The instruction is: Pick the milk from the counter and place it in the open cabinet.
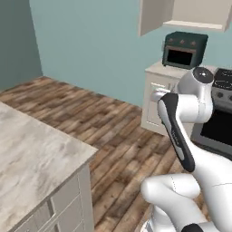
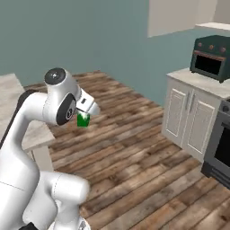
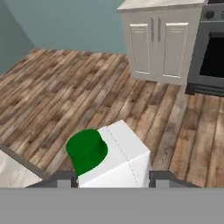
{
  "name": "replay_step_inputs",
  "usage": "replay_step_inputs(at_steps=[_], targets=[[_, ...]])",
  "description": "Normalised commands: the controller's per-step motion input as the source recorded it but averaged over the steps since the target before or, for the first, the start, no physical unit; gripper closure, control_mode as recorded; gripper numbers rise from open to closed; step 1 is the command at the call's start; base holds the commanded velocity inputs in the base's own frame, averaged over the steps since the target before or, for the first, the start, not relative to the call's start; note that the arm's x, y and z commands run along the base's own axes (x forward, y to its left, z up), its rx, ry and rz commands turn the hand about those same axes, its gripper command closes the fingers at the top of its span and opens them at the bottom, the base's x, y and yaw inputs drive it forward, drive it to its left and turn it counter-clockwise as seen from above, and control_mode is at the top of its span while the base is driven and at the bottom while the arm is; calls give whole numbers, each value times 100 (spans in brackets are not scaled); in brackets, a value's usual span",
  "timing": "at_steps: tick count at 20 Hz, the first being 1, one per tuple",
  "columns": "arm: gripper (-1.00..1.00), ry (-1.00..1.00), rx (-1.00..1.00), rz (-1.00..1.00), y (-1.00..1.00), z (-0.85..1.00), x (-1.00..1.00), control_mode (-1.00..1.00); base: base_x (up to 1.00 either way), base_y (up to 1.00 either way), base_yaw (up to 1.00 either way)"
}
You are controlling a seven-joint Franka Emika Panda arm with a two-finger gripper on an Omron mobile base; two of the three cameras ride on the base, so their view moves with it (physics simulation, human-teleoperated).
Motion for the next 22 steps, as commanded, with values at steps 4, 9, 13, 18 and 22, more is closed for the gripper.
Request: replay_step_inputs(at_steps=[4,9,13,18,22], targets=[[100,0,0,0,0,0,0,100,5,1,-82],[100,0,0,0,0,0,0,100,81,5,-54],[100,0,0,0,0,0,0,100,100,0,-30],[100,0,0,0,0,0,0,100,100,0,-25],[100,0,0,0,0,0,0,100,100,22,-30]])
